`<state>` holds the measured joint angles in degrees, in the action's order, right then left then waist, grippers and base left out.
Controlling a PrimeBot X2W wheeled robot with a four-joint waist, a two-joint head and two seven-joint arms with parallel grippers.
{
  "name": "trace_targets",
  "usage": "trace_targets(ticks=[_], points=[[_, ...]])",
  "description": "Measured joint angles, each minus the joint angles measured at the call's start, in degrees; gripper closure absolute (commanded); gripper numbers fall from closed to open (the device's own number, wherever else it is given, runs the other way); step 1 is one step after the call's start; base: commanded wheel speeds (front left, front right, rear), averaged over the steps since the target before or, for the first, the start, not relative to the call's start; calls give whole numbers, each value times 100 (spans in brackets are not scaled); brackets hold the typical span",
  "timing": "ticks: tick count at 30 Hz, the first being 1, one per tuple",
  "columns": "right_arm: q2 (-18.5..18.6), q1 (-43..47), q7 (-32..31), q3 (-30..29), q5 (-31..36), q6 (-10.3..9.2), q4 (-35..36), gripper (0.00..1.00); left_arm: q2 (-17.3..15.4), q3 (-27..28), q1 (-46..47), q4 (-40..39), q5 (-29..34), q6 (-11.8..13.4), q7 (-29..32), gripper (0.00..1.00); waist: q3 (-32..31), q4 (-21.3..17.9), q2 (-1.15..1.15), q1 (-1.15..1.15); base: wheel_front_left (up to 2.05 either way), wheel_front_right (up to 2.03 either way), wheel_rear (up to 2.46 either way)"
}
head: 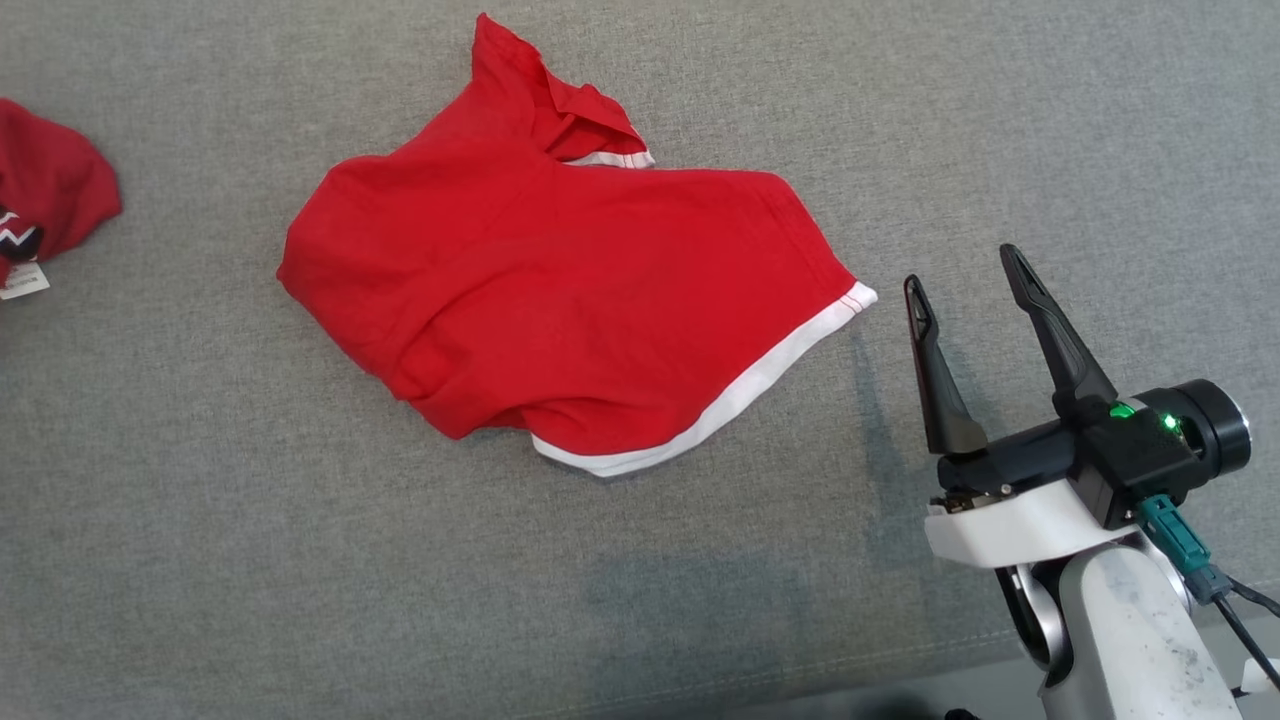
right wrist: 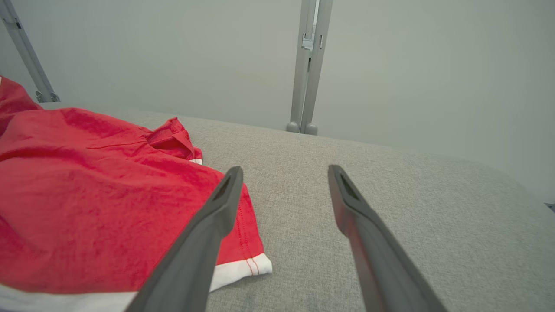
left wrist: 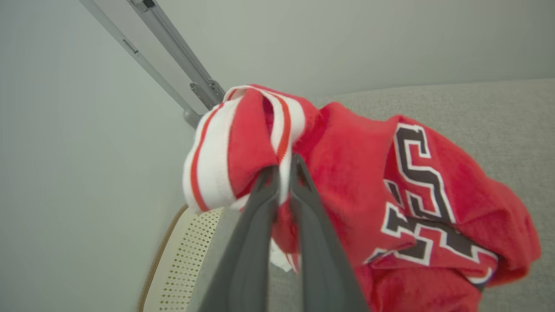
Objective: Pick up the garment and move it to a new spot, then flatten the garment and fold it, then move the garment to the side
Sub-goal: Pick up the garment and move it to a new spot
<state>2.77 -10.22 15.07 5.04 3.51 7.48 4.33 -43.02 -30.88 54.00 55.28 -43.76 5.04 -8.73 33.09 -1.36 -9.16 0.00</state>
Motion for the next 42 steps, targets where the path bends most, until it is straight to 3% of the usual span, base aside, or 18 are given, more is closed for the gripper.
trace_targets(ticks=[12,15,31,42], points=[[0,-102,0,107,125,0,236,0,466,-114,197,839,-55,-253,-34,97,335,-12,0,0,0,0,0],[0,-106,0,109,126,1,254,0,566,-103,221,1012,-102,-296,-19,0,353,-25,0,0,0,0,0],[0,-103,0,87,20,0,62,0,720,-174,593,1146,-69,-361,-430,0,-180,214,-1,0,0,0,0],[-1,105,0,55,-243,1,-162,0,784,-421,536,354,260,-463,-604,0,-1009,355,-2,-1,0,0,0]])
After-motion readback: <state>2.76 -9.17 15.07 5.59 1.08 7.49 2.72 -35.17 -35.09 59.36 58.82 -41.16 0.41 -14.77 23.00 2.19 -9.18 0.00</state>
